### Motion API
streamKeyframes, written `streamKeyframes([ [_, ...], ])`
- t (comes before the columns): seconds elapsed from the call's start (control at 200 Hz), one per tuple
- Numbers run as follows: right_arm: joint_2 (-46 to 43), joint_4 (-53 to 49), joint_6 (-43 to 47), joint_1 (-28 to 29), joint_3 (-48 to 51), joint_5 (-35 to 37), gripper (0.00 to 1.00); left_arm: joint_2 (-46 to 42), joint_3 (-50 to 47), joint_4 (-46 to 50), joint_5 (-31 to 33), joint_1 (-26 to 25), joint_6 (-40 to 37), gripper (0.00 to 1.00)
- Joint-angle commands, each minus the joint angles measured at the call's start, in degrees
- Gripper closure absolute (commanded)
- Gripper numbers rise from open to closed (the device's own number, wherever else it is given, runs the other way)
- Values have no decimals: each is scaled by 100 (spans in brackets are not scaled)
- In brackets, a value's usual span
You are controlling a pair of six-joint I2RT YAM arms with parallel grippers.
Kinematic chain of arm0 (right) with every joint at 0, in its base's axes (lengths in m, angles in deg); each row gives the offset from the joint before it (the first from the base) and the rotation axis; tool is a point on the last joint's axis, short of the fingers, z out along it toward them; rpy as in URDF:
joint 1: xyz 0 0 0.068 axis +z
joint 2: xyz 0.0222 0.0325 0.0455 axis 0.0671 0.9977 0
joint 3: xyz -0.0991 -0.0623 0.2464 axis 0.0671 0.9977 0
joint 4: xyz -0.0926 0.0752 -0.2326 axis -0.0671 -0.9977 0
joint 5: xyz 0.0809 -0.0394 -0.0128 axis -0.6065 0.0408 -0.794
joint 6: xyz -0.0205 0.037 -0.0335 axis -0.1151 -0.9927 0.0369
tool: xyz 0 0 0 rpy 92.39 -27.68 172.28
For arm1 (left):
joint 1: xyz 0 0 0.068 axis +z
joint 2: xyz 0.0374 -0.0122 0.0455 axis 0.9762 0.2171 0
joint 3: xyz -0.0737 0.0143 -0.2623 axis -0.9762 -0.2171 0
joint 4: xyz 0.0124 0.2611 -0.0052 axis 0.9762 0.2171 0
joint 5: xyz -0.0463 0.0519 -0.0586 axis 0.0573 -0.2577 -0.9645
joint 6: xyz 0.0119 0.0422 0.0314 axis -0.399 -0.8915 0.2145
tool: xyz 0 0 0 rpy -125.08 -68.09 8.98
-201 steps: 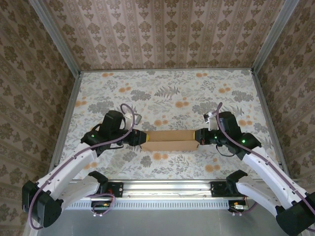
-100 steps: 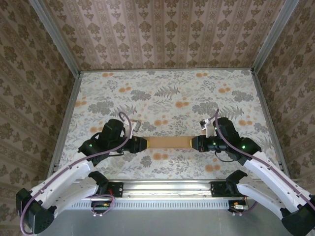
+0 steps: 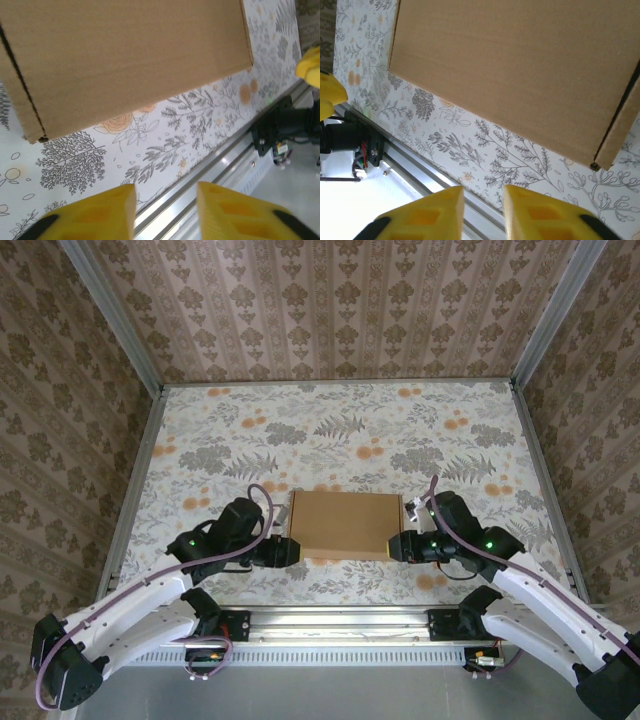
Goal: Fold the paper box
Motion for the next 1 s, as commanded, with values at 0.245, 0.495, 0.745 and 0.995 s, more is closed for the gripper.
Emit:
streamKeyframes([
  [0.245, 157, 664, -348, -10, -122, 1937, 11, 362, 208, -326, 1591, 446, -305, 12],
  [0.495, 686, 580, 5, -539, -698, 3134, 0, 255, 383, -521, 2232, 1536, -1368, 0],
  [0.745, 828, 1685, 801, -719, -531, 4785, 0, 165, -45, -1928, 3603, 2622, -2645, 0],
  [0.995, 1126, 2701, 1975, -1396, -174, 5319, 0, 875, -417, -3278, 4042, 3397, -4201, 0],
])
